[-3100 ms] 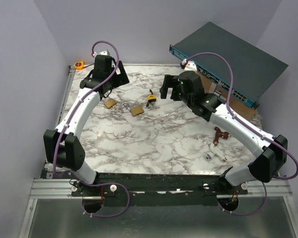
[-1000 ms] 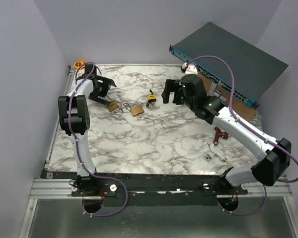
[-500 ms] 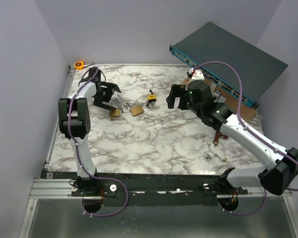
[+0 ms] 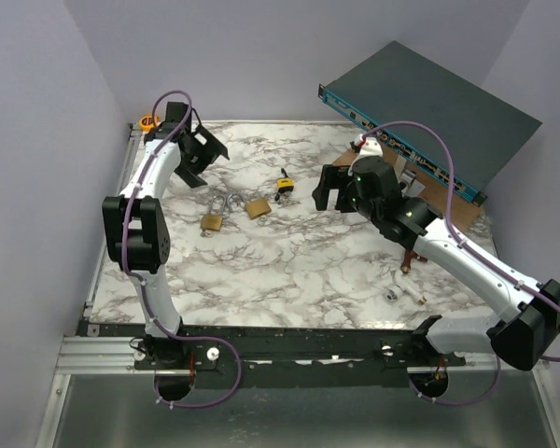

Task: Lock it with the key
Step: Move the lock to the center of the board.

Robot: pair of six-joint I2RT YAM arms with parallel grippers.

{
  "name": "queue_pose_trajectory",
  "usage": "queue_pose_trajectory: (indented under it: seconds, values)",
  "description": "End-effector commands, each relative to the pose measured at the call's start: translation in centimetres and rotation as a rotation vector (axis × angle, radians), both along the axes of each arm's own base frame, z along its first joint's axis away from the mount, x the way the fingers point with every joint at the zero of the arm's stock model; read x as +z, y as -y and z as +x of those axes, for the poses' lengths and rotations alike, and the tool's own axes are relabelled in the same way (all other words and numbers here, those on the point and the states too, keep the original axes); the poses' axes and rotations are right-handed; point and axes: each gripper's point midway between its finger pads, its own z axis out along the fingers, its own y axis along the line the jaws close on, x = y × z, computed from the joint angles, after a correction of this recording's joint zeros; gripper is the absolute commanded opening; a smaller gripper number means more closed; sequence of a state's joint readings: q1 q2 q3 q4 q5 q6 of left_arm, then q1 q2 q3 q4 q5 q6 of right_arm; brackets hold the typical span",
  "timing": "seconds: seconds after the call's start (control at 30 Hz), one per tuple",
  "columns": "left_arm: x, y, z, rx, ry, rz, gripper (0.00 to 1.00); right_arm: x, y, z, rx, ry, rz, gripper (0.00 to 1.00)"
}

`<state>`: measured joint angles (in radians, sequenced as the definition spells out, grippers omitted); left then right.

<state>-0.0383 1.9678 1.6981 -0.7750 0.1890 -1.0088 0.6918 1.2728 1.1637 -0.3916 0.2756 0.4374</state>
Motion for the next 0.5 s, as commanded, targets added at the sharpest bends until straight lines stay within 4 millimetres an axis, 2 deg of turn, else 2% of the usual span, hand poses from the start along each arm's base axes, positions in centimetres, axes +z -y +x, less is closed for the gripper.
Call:
queue_pose_trajectory:
  seconds: [0.0, 0.1, 0.3, 0.33, 0.37, 0.47]
  values:
    - [-1.0, -4.0, -2.2, -0.312, -0.027, 0.38, 0.98, 1.0, -0.2, -0.3, 0.016, 0.018, 0.037, 1.0]
    - [-3.8, -3.9, -4.1, -0.439, -0.071, 0.434, 0.98, 1.1, -0.5, -0.3, 0.027, 0.017, 0.043, 1.0]
    - [-6.2, -3.5, -5.5, -0.525, -0.084, 0.434, 0.99, 1.4, -0.9, -0.2, 0.047, 0.022, 0.043, 1.0]
    - [-6.8, -3.6, -5.7, -0.54, -0.104, 0.435, 0.95, 1.4, -0.9, -0.2, 0.049, 0.022, 0.044, 1.0]
    - [-7.2, -3.6, -5.9, -0.551, -0.116, 0.435, 0.85, 1.4, -0.9, -0.3, 0.05, 0.022, 0.044, 1.0]
    - [-7.3, -3.7, -6.1, -0.564, -0.119, 0.44, 0.83, 1.3, -0.7, -0.5, 0.046, 0.024, 0.047, 1.0]
